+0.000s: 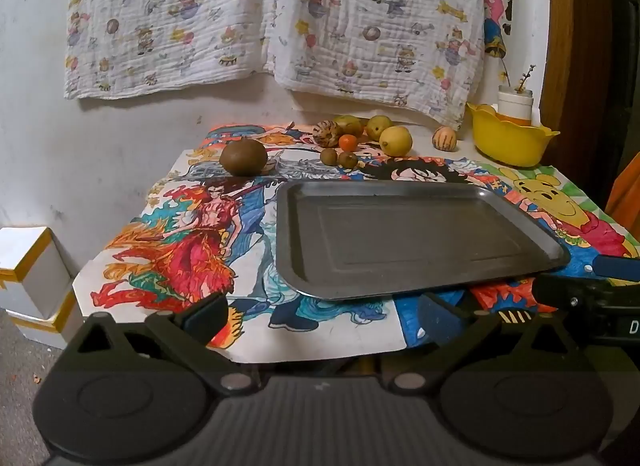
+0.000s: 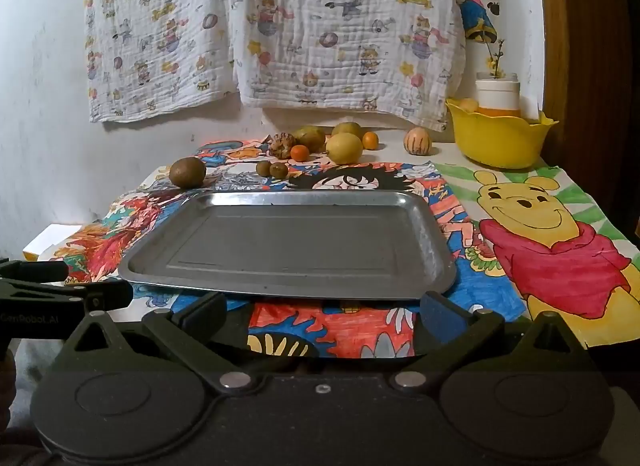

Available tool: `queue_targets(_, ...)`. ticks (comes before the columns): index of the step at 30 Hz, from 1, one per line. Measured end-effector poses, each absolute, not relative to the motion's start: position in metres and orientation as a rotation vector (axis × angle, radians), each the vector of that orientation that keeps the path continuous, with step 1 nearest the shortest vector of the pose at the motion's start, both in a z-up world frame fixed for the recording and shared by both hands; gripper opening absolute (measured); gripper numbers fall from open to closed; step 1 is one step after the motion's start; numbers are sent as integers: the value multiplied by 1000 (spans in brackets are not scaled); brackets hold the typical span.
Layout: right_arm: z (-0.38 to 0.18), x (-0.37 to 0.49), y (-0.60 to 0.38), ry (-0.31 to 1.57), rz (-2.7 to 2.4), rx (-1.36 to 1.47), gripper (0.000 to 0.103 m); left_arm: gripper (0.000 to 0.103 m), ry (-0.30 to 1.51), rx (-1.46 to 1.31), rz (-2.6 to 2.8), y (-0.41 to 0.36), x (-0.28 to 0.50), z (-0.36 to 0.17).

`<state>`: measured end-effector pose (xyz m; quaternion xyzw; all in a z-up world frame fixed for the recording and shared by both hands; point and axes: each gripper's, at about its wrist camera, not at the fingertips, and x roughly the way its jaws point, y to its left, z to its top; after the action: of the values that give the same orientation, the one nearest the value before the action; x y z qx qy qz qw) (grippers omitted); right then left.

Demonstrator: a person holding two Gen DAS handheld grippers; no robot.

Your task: Organize fruits

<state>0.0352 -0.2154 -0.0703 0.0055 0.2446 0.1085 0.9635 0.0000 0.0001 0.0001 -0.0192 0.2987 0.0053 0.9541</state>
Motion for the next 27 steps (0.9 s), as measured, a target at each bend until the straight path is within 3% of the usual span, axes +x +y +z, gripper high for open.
queue_targets(27, -71, 36, -215, 499, 220, 9, 103, 103, 613, -48, 5, 2, 0, -5)
